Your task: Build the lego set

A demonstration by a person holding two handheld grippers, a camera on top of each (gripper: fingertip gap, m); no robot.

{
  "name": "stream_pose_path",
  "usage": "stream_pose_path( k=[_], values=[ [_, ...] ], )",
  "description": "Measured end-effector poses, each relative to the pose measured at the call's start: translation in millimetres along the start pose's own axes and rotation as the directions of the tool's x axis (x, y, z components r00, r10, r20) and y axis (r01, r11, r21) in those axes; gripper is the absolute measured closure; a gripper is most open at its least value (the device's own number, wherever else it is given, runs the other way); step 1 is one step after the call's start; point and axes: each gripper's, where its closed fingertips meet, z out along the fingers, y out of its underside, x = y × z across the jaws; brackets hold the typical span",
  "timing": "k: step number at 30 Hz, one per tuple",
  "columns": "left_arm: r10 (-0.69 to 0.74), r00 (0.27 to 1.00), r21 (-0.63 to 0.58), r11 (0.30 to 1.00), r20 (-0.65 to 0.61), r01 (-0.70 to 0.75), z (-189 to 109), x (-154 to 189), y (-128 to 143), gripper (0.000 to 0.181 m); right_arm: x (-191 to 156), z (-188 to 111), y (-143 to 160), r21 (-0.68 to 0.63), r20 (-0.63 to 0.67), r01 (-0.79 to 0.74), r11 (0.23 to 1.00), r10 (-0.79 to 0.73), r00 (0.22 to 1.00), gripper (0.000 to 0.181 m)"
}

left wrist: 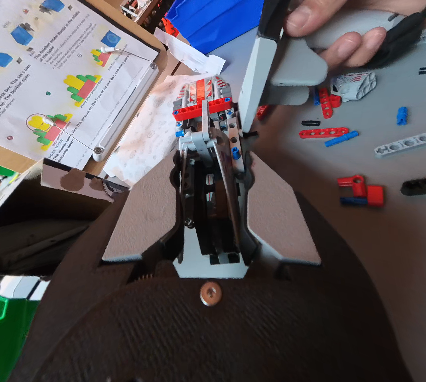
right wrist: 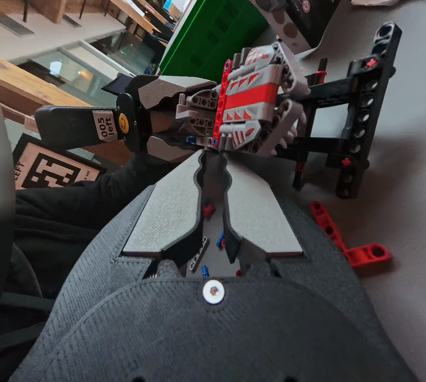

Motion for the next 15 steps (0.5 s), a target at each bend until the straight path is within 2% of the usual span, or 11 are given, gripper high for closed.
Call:
stream_pose_path(
  k=[5, 10, 15],
  values=[
    [-0.015, 1.0, -0.004, 1.0, -0.001, 0.015, 0.8, 0.5, -0.8, 0.128, -3.6, 4.5, -0.8, 0.012, 0.034, -0.024, 1.0, 0.024, 0.999, 0.177],
    [-0.067, 0.998, -0.01, 0.998, 0.0, 0.067, 1.6, -3.0, 1.1, 0.128, -1.1, 0.5, -8.3, 0.068, 0.084, -0.116, 0.991, 0.11, 0.99, 0.178],
    [-0.074, 0.997, -0.013, 0.997, 0.005, 0.074, 2.3, -3.6, 1.1, 0.127, 0.9, 0.1, -9.3, 0.075, 0.077, -0.123, 0.99, 0.118, 0.99, 0.178]
  ],
)
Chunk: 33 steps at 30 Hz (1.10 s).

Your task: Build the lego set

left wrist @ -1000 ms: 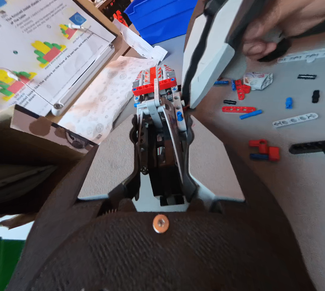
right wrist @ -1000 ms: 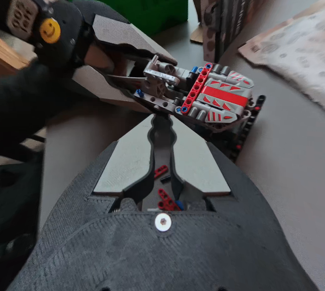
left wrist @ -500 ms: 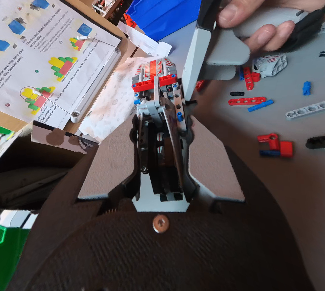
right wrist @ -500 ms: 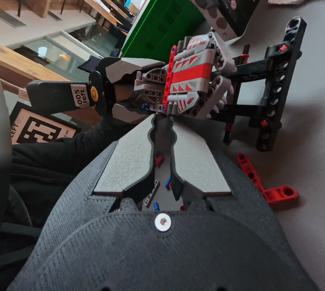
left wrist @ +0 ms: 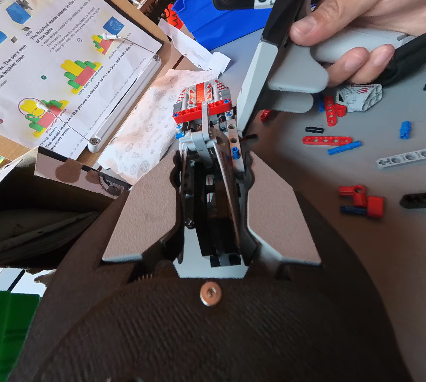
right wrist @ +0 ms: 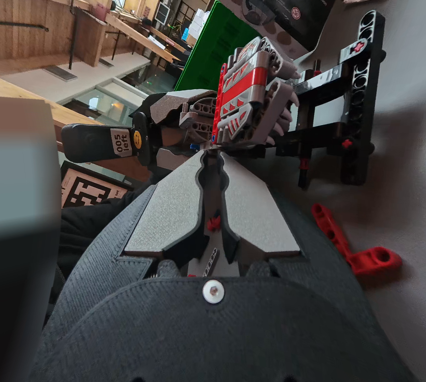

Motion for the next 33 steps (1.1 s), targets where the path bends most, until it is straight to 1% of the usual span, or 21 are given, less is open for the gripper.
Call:
stream_pose_path(
  k=[6, 12, 18, 27, 28, 29, 30, 31, 32, 33],
  values=[
    [0.023, 1.0, -0.009, 1.0, 0.017, -0.023, 1.4, 1.0, -1.2, 0.128, -0.7, 2.6, 3.1, -0.018, -0.02, 0.02, 1.0, -0.021, 1.0, 0.178],
    [0.014, 1.0, -0.002, 1.0, 0.012, -0.014, 1.0, 2.1, -3.2, 0.128, -1.5, 1.5, 3.3, -0.036, -0.026, 0.06, 0.998, -0.061, 0.998, 0.178],
    [0.044, 0.999, -0.004, 0.999, 0.005, -0.044, 1.2, 4.2, -2.9, 0.128, -1.1, -0.1, 8.2, -0.097, -0.037, 0.123, 0.988, -0.127, 0.991, 0.179],
    [-0.028, 0.999, -0.005, 1.0, -0.024, 0.028, 0.5, 2.5, -1.6, 0.128, -3.4, -0.3, 12.2, -0.157, -0.065, 0.189, 0.969, -0.201, 0.977, 0.18],
    [-0.031, 1.0, -0.015, 0.999, -0.004, 0.031, 1.0, -0.5, -0.2, 0.128, -5.7, -0.3, 15.9, -0.181, -0.049, 0.19, 0.965, -0.202, 0.978, 0.181],
    [-0.029, 0.997, -0.056, 0.998, 0.077, 0.033, 0.7, -14.3, 7.0, 0.128, -6.1, 0.5, 23.8, -0.223, -0.041, 0.199, 0.954, -0.214, 0.976, 0.181],
    [-0.018, 0.989, -0.087, 0.996, 0.146, 0.031, -2.6, -29.6, 15.0, 0.128, -1.5, 1.8, 33.6, -0.273, -0.064, 0.213, 0.938, -0.239, 0.969, 0.181],
    [-0.053, 0.988, -0.061, 0.996, 0.148, 0.062, -7.8, -37.3, 16.5, 0.128, 3.7, 2.9, 42.1, -0.317, -0.09, 0.223, 0.922, -0.263, 0.961, 0.181],
    [-0.141, 0.987, 0.005, 0.99, 0.077, 0.141, -13.1, -35.6, 11.8, 0.129, 5.5, 4.3, 45.2, -0.337, -0.103, 0.229, 0.913, -0.277, 0.955, 0.181],
    [-0.225, 0.974, 0.078, 0.971, -0.013, 0.226, -18.7, -30.5, 3.4, 0.13, 2.9, 6.0, 42.0, -0.32, -0.101, 0.237, 0.917, -0.281, 0.954, 0.181]
  ],
)
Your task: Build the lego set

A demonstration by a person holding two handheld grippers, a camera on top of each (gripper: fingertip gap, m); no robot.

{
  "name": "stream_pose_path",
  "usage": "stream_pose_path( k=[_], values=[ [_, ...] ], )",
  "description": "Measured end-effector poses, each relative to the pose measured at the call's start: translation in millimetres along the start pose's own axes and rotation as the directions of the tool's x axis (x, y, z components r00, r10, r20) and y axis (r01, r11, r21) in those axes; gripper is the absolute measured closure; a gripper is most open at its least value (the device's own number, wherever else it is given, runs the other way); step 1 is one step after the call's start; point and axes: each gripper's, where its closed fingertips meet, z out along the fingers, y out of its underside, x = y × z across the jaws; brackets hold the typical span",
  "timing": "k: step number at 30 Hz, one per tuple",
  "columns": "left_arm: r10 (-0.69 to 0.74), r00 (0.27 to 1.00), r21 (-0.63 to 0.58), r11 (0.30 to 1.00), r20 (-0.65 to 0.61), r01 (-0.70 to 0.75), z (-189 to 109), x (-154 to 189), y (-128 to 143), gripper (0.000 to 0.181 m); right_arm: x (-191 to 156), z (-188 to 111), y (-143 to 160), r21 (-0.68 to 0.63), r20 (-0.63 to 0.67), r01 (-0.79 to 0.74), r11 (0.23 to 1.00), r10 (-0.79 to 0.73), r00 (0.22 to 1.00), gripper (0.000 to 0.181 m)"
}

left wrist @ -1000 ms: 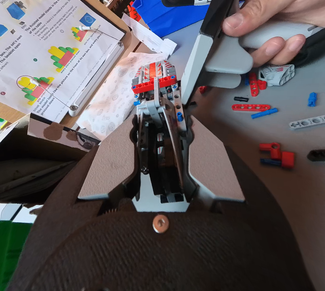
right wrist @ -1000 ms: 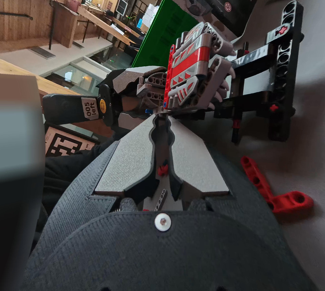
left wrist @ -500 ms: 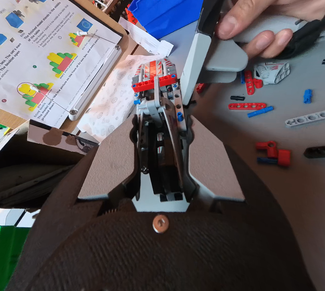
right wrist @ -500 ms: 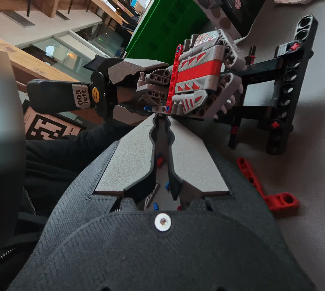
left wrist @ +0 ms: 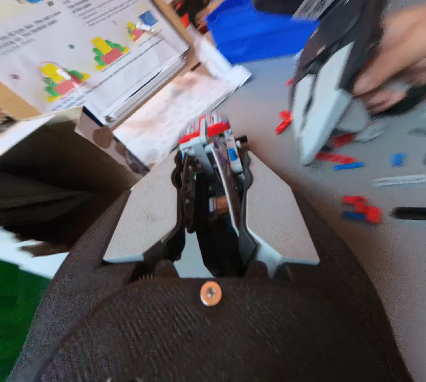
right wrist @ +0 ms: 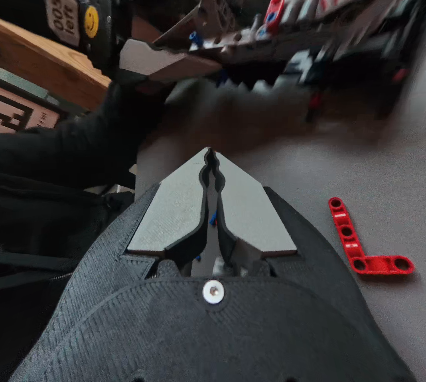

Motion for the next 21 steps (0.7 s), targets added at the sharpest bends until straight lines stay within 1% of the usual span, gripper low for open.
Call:
stream_pose_path(
  k=[1, 2, 4, 6, 10, 13, 16, 21],
  values=[
    [-0.057, 0.998, 0.03, 0.998, -0.034, 0.058, -2.9, 2.1, -4.1, 0.131, -1.4, -1.8, -8.3, 0.042, -0.003, 0.012, 0.999, -0.012, 1.0, 0.181],
    [-0.073, 0.997, 0.034, 0.997, -0.023, 0.073, -2.6, 1.1, -5.6, 0.131, -0.8, -4.6, -15.5, 0.076, -0.028, 0.043, 0.996, -0.041, 0.999, 0.181],
    [-0.048, 0.998, -0.015, 0.999, 0.029, 0.049, 4.5, -2.0, 1.8, 0.13, 7.5, -10.2, -21.9, 0.088, -0.141, 0.151, 0.985, -0.137, 0.98, 0.181],
    [-0.012, 0.999, -0.046, 0.999, 0.032, 0.013, 9.3, 0.2, 7.3, 0.13, 16.7, -15.1, -25.4, 0.077, -0.255, 0.259, 0.963, -0.232, 0.939, 0.181],
    [0.041, 0.999, -0.061, 0.997, 0.019, -0.04, 14.0, 9.4, 9.0, 0.13, 28.4, -25.5, -38.0, 0.086, -0.418, 0.419, 0.904, -0.349, 0.839, 0.181],
    [0.066, 0.997, -0.062, 0.996, 0.028, -0.064, 14.7, 10.8, 8.7, 0.13, 35.1, -25.8, -36.6, 0.052, -0.444, 0.437, 0.898, -0.371, 0.816, 0.181],
    [0.059, 0.998, -0.06, 0.996, 0.024, -0.058, 14.1, 10.4, 9.0, 0.13, 33.9, -28.0, -38.2, 0.071, -0.436, 0.434, 0.898, -0.363, 0.823, 0.178],
    [0.069, 0.997, -0.061, 0.996, 0.026, -0.067, 13.8, 10.6, 9.4, 0.13, 36.3, -38.8, -43.9, 0.088, -0.469, 0.449, 0.889, -0.361, 0.806, 0.177]
  ],
)
